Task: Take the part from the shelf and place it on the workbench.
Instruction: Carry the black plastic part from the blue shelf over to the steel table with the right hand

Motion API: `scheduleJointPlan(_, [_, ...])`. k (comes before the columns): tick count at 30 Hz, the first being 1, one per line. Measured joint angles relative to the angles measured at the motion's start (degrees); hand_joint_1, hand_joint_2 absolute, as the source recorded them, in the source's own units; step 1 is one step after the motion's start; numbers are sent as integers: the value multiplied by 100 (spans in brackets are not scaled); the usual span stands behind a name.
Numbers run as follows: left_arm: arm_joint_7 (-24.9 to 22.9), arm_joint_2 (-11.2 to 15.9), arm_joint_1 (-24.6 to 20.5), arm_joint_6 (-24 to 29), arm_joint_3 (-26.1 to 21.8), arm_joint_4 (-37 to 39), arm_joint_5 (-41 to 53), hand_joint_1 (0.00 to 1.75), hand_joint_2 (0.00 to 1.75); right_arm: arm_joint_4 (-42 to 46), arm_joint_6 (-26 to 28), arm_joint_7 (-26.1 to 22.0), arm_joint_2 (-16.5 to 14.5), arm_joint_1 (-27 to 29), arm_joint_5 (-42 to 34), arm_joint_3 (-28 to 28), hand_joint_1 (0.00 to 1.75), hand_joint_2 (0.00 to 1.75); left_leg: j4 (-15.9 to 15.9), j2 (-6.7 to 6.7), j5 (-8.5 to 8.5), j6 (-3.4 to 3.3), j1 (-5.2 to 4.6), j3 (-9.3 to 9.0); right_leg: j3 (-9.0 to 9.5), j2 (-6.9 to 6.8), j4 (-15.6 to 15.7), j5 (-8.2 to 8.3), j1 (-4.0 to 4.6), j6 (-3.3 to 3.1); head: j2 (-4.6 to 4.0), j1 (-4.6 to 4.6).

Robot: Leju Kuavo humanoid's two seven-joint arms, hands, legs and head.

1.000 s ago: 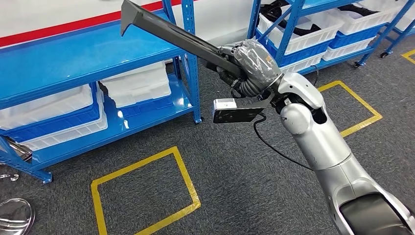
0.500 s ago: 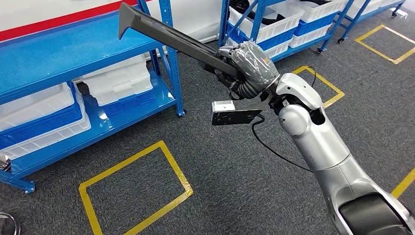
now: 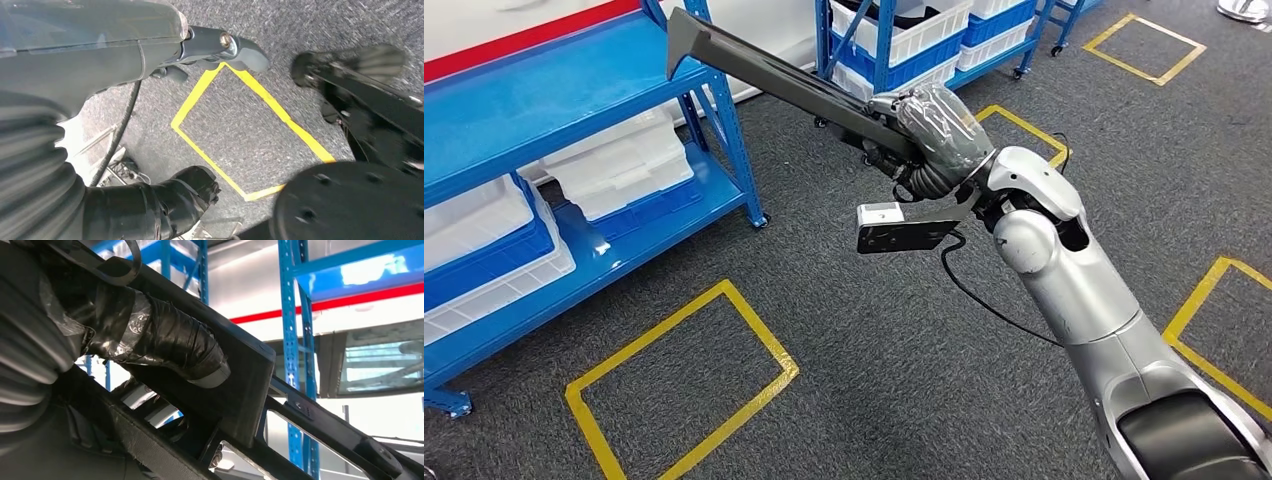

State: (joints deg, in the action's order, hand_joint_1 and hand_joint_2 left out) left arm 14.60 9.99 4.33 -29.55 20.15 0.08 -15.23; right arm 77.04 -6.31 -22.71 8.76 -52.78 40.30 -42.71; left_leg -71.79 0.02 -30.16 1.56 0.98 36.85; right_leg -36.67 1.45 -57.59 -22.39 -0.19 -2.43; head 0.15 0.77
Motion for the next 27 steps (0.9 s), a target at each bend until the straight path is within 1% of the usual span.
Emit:
scheduleJointPlan(1, [0, 0, -7, -2, -9, -1, 12, 0, 175, -8, -2, 0, -1, -1, -7, -2, 175, 175, 326, -75, 94, 49, 43, -247, -115, 52, -77, 39, -29, 43, 0, 1])
scheduleJointPlan(2, [0, -1, -8, -5, -16, -1, 23, 0, 175, -13, -2, 0, -1, -5, -15, -3, 175, 175, 712, -199, 95, 83, 72, -515, -227, 106, -165, 70, -46, 85, 0, 3])
scheduleJointPlan(3, [0, -1, -6, -9, -22, -1, 30, 0, 175, -16, -3, 0, -5, -7, -21, -3, 175, 175, 1012, -307, 23, 85, 90, -708, -318, 158, -240, 104, -50, 126, 0, 4])
scheduleJointPlan(4, [0, -1, -6, -16, -26, -1, 34, 0, 175, -20, -5, 0, -8, -10, -28, -4, 175, 175, 1192, -383, -73, 68, 92, -805, -386, 212, -293, 148, -42, 163, 0, 3])
scheduleJointPlan(5, [0, -1, -7, -22, -32, -1, 37, 0, 175, -24, -9, -1, -10, -13, -36, -4, 175, 175, 1252, -390, -109, 21, 72, -833, -433, 267, -315, 202, -36, 197, 0, 2])
scheduleJointPlan(6, [0, -1, -11, -27, -38, -1, 39, 0, 175, -33, -16, -2, -7, -13, -43, -5, 175, 175, 1238, -323, -94, -41, 78, -778, -460, 319, -313, 260, -38, 230, 0, -2])
scheduleJointPlan(7, [0, 2, -22, -31, -45, -1, 42, 0, 175, -43, -23, -3, 2, -18, -51, -6, 175, 175, 1229, -249, -51, -94, 77, -735, -499, 312, -329, 250, -40, 254, 0, -3])
scheduleJointPlan(8, [0, 4, -31, -32, -52, -1, 48, 0, 175, -54, -33, -3, 9, -24, -57, -8, 175, 175, 1227, -176, 4, -157, 75, -687, -551, 247, -414, 131, -46, 273, 0, -10])
scheduleJointPlan(9, [0, 7, -37, -34, -57, -1, 54, 0, 175, -65, -41, -3, 15, -30, -63, -11, 175, 175, 1232, -102, 64, -218, 70, -619, -621, 146, -608, -97, -49, 289, 0, -19])
scheduleJointPlan(10, [0, 10, -44, -37, -61, -1, 63, 0, 175, -73, -48, -4, 16, -37, -69, -14, 175, 175, 1226, -35, 123, -260, 42, -559, -701, 21, -910, -406, -49, 296, 0, -26])
scheduleJointPlan(11, [0, 11, -42, -38, -65, -1, 72, 0, 175, -81, -55, -3, 16, -42, -74, -16, 175, 175, 1224, 26, 181, -290, 15, -483, -770, -61, -1274, -689, -50, 301, 0, -35])
scheduleJointPlan(12, [0, 13, -38, -39, -70, -1, 81, 0, 175, -92, -62, -3, 16, -44, -84, -18, 175, 175, 1219, 92, 237, -306, -15, -404, -812, -101, -1625, -861, -52, 297, 0, -36])
scheduleJointPlan(13, [0, 15, -34, -39, -75, -1, 89, 0, 175, -107, -70, -3, 17, -44, -96, -21, 175, 175, 1214, 153, 290, -316, -43, -325, -799, -117, -1868, -894, -48, 281, 0, -36])
scheduleJointPlan(14, [0, 16, -34, -39, -81, -1, 96, 0, 175, -122, -78, -3, 17, -44, -110, -25, 175, 175, 1211, 211, 339, -324, -70, -249, -710, -125, -1945, -807, -37, 250, 0, -36])
scheduleJointPlan(15, [0, 17, -36, -40, -90, -1, 108, 0, 175, -138, -84, -4, 17, -46, -123, -29, 175, 175, 1209, 266, 386, -330, -97, -174, -518, -141, -1824, -658, -10, 198, 0, -35])
scheduleJointPlan(16, [0, 16, -41, -42, -98, -1, 118, 0, 175, -149, -86, -4, 17, -51, -134, -32, 175, 175, 1209, 315, 428, -334, -115, -117, -235, -199, -1516, -546, 39, 125, 0, -34])
scheduleJointPlan(17, [0, 10, -44, -44, -109, -2, 128, 0, 175, -157, -88, -3, 16, -64, -144, -33, 175, 175, 1212, 365, 467, -328, -129, -77, 107, -308, -1074, -563, 98, 40, 0, -34])
scheduleJointPlan(18, [1, 4, -41, -49, -121, -2, 138, 0, 175, -164, -91, -6, 14, -83, -160, -33, 175, 175, 1220, 421, 503, -317, -130, -56, 411, -412, -644, -641, 156, -24, 0, -33])
scheduleJointPlan(19, [1, -2, -38, -54, -133, -2, 144, 0, 175, -170, -97, -13, 11, -114, -179, -34, 175, 175, 1234, 482, 539, -297, -119, -56, 609, -494, -327, -737, 207, -77, 0, -35])
scheduleJointPlan(20, [2, -6, -38, -60, -144, -3, 149, 0, 175, -176, -107, -20, 9, -152, -199, -37, 175, 175, 1256, 546, 574, -269, -105, -62, 706, -522, -132, -807, 241, -111, 0, -38])
scheduleJointPlan(21, [2, -5, -44, -68, -152, -3, 154, 0, 175, -183, -117, -27, 8, -187, -217, -39, 175, 175, 1285, 605, 612, -239, -93, -80, 709, -486, -46, -772, 258, -138, 0, -41])
scheduleJointPlan(22, [3, -2, -59, -77, -158, -2, 158, 0, 175, -190, -127, -33, 6, -216, -230, -43, 175, 175, 1293, 584, 622, -209, -82, -86, 714, -446, 26, -698, 250, -160, 0, -44])
scheduleJointPlan(23, [3, 1, -71, -86, -161, -3, 165, 0, 175, -199, -137, -38, 4, -241, -238, -48, 175, 175, 1237, 482, 559, -182, -72, -63, 725, -403, 105, -623, 231, -187, 0, -48])
scheduleJointPlan(24, [4, 2, -73, -96, -163, -2, 173, 0, 175, -208, -144, -42, -1, -259, -243, -53, 175, 175, 1097, 340, 430, -159, -65, -9, 727, -362, 178, -549, 204, -205, 0, -50])
scheduleJointPlan(25, [4, 5, -66, -103, -164, -2, 180, 0, 175, -218, -153, -45, -9, -270, -246, -60, 175, 175, 834, 178, 227, -138, -53, 92, 720, -318, 216, -489, 178, -206, 0, -53])
scheduleJointPlan(26, [3, 8, -51, -104, -166, -2, 186, 0, 175, -231, -163, -48, -14, -280, -246, -68, 175, 175, 479, 76, 0, -115, -42, 222, 676, -262, 214, -450, 172, -216, 0, -56])
scheduleJointPlan(27, [3, 15, -35, -105, -167, -2, 188, 0, 175, -244, -170, -50, -19, -278, -246, -77, 175, 175, 137, 40, -166, -90, -36, 337, 623, -203, 194, -423, 168, -204, 0, -55])
